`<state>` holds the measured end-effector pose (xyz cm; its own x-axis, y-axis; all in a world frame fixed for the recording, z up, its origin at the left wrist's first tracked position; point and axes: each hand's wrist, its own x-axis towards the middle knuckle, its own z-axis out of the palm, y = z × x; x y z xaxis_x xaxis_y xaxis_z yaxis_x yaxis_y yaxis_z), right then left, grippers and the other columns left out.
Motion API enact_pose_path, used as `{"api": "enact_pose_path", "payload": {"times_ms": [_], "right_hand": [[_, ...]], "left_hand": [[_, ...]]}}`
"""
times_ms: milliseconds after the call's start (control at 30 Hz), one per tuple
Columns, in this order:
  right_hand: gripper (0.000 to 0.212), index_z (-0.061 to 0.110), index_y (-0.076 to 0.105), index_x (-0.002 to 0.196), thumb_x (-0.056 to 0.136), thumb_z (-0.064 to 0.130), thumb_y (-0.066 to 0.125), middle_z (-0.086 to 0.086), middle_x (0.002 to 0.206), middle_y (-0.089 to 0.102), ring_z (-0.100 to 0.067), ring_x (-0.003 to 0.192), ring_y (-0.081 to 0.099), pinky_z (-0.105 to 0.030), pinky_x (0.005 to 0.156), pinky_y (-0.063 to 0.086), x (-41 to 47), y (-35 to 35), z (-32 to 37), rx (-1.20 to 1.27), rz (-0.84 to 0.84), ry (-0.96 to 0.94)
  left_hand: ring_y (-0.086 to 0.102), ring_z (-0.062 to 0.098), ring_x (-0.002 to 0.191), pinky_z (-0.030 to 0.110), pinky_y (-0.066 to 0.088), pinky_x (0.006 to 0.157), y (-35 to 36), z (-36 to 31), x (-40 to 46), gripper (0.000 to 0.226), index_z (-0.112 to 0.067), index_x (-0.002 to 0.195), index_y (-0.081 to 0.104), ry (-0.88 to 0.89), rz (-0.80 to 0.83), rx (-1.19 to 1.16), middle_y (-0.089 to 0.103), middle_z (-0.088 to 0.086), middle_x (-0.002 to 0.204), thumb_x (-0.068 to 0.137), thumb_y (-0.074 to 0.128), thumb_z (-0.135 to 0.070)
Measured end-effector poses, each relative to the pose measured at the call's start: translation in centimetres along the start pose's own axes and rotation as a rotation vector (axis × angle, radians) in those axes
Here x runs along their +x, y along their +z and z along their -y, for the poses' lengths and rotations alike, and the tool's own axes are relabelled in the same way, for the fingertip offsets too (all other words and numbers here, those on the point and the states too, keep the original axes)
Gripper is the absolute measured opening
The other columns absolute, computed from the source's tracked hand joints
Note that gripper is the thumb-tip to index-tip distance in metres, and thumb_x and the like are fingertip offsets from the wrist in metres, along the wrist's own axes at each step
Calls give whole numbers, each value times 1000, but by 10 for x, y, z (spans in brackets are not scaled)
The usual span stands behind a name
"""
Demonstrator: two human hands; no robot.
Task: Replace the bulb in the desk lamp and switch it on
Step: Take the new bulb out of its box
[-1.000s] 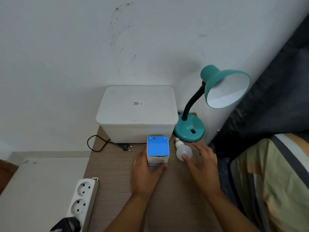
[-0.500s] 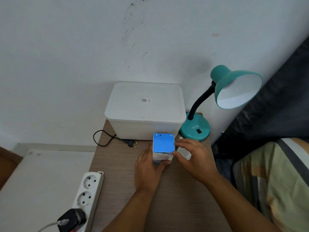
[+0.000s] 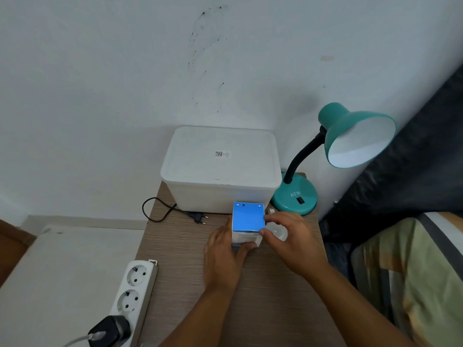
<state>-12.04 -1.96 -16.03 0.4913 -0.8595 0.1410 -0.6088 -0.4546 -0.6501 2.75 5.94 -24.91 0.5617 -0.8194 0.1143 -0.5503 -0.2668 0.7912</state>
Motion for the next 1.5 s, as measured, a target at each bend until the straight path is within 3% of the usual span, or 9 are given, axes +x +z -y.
{"api": "enact_pose_path", "payload": {"times_ms": [100, 233, 400, 500, 667, 867, 1200, 1333, 1500], "right_hand": [[33, 31, 68, 114, 82, 31, 76, 21, 111, 61, -1, 105, 51, -18, 87, 42, -1, 4, 0, 99, -3, 71], [38, 39, 64, 111, 79, 24, 78, 14, 116, 62, 6, 100, 52, -6, 76, 41, -3, 10, 1, 293, -10, 181], [29, 41, 65, 106, 83, 26, 74, 15, 110, 66, 2, 94, 58, -16, 76, 47, -2, 13, 6, 372, -104, 194], [24, 33, 67, 110, 87, 26, 69, 12, 99, 68, -5, 89, 61, -28, 77, 52, 6, 11, 11, 447, -188, 219], [16, 24, 68, 104, 88, 25, 70, 8, 90, 69, -9, 87, 64, -34, 78, 58, 20, 10, 17, 535, -261, 267], [14, 20, 57, 85, 87, 18, 71, 4, 78, 60, -7, 72, 54, -23, 67, 52, 28, 13, 22, 561, -353, 237], [22, 25, 69, 109, 90, 16, 66, 14, 104, 66, -3, 94, 59, -17, 76, 51, 25, 10, 13, 426, -296, 134], [36, 34, 62, 116, 89, 10, 65, 11, 106, 65, 0, 97, 58, -8, 76, 46, 18, 11, 11, 405, -226, 85], [52, 38, 54, 128, 86, 9, 65, 30, 119, 58, 7, 114, 54, -12, 93, 44, 11, 10, 11, 356, -144, 52]], "left_hand": [[56, 12, 117, 46, 51, 96, 0, 0, 1, 64, -31, 131, 56, 3, -1, 9, 63, -9, 123, 76, 76, -57], [57, 13, 116, 46, 52, 94, 0, 0, 2, 71, -27, 134, 56, 0, 6, 3, 64, -7, 123, 75, 71, -63], [58, 14, 114, 45, 52, 94, 1, 3, 2, 80, -25, 135, 56, 5, 15, 26, 64, -6, 121, 74, 59, -75], [59, 18, 112, 47, 52, 93, 1, 1, 1, 84, -20, 134, 57, 0, 7, 7, 65, -2, 120, 72, 59, -76], [56, 17, 116, 47, 51, 96, 1, 1, 1, 82, -24, 137, 54, -35, 36, -8, 63, -5, 124, 72, 68, -72], [55, 13, 115, 44, 51, 96, 1, 3, 2, 81, -26, 136, 54, -21, 28, 25, 62, -8, 123, 71, 66, -73], [58, 14, 108, 41, 53, 92, -2, -1, 2, 80, -22, 127, 60, -6, 15, 38, 64, -7, 115, 69, 58, -77], [58, 14, 107, 42, 53, 91, -3, -4, 1, 76, -22, 124, 62, -5, 24, 36, 64, -7, 113, 69, 59, -75], [59, 16, 108, 44, 52, 92, -3, -3, 1, 79, -22, 129, 60, -13, 30, 47, 64, -6, 114, 69, 61, -74]]}}
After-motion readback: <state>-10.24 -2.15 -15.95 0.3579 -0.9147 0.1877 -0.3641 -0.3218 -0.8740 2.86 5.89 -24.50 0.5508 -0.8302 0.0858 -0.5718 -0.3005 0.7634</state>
